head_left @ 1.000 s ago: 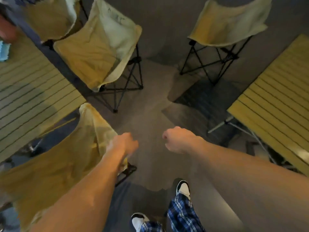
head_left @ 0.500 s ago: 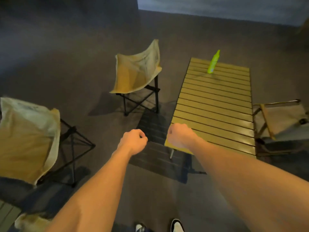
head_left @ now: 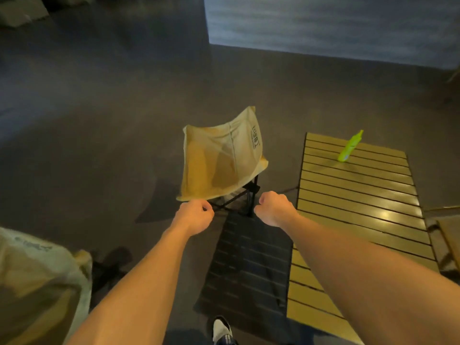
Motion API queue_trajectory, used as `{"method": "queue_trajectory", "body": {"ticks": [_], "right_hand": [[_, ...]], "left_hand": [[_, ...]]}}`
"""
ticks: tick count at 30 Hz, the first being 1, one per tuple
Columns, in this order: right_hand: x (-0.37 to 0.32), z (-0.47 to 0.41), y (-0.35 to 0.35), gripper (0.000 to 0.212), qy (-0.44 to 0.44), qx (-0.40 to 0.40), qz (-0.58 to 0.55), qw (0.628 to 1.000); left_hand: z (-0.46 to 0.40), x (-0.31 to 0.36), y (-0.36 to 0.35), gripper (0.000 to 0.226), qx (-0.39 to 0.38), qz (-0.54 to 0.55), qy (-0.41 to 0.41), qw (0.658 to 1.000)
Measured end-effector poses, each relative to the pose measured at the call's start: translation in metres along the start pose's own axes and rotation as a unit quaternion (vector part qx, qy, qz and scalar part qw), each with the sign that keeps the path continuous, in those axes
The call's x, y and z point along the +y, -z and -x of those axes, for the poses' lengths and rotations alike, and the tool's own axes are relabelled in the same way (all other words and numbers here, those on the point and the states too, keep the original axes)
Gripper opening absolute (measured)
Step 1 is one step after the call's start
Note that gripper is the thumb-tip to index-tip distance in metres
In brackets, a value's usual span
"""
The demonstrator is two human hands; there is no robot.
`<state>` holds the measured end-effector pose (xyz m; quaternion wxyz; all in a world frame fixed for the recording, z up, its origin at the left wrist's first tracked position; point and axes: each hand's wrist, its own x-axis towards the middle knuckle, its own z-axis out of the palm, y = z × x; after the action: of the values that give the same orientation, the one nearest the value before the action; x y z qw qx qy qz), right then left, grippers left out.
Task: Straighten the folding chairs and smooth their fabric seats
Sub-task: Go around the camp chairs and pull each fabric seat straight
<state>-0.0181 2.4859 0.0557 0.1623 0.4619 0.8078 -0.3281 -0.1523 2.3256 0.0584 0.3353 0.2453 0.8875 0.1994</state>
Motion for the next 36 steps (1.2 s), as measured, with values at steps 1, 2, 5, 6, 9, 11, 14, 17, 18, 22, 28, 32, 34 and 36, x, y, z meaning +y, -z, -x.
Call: {"method": "queue_trajectory", "body": {"ticks": [1, 2, 5, 6, 9, 11, 14, 17, 18, 22, 28, 32, 34, 36], "right_hand": [[-0.008, -0.014, 0.008, 0.022, -0.008, 0.002, -0.004, 1.000], [-0.014, -0.029, 0.016, 0.028, -0.020, 0.004, -0.011, 1.000], [-0.019, -0.073, 0.040, 0.042, -0.066, 0.010, -0.030, 0.997], [-0.018, -0.088, 0.047, 0.043, -0.077, 0.012, -0.038, 0.996], [-0.012, -0.145, 0.068, 0.039, -0.110, 0.018, -0.065, 0.992], [-0.008, -0.189, 0.079, 0.035, -0.119, 0.016, -0.089, 0.989], [-0.006, -0.254, 0.090, 0.038, -0.121, 0.006, -0.129, 0.984], [-0.004, -0.315, 0.095, 0.047, -0.140, -0.012, -0.158, 0.977], [-0.004, -0.329, 0.095, 0.048, -0.148, -0.023, -0.168, 0.974], [-0.003, -0.377, 0.083, 0.057, -0.169, -0.095, -0.205, 0.959], [0.000, -0.423, 0.049, 0.059, -0.167, -0.121, -0.156, 0.966], [0.007, -0.441, 0.044, 0.048, -0.184, -0.105, -0.151, 0.966], [0.007, -0.447, 0.045, 0.038, -0.174, -0.116, -0.128, 0.969], [0.005, -0.451, 0.050, 0.026, -0.154, -0.121, -0.098, 0.976]], "left_hand": [[-0.019, 0.007, 0.010, 0.017, -0.002, -0.006, -0.004, 1.000], [-0.041, 0.016, 0.019, 0.019, -0.008, -0.012, -0.010, 1.000], [-0.104, 0.056, 0.030, 0.021, -0.051, -0.036, -0.039, 0.997], [-0.124, 0.070, 0.029, 0.018, -0.063, -0.045, -0.048, 0.996], [-0.195, 0.112, 0.018, 0.016, -0.085, -0.086, -0.080, 0.989], [-0.242, 0.138, 0.008, 0.024, -0.097, -0.116, -0.097, 0.984], [-0.303, 0.174, -0.007, 0.034, -0.116, -0.166, -0.123, 0.971], [-0.361, 0.205, -0.026, 0.046, -0.147, -0.227, -0.152, 0.951], [-0.377, 0.212, -0.032, 0.052, -0.154, -0.242, -0.162, 0.944], [-0.438, 0.217, -0.061, 0.076, -0.185, -0.341, -0.211, 0.897], [-0.490, 0.208, -0.090, 0.073, -0.232, -0.512, -0.248, 0.789], [-0.509, 0.207, -0.108, 0.054, -0.228, -0.593, -0.268, 0.724], [-0.514, 0.212, -0.110, 0.047, -0.220, -0.637, -0.304, 0.673], [-0.522, 0.216, -0.110, 0.044, -0.222, -0.647, -0.319, 0.655]]}}
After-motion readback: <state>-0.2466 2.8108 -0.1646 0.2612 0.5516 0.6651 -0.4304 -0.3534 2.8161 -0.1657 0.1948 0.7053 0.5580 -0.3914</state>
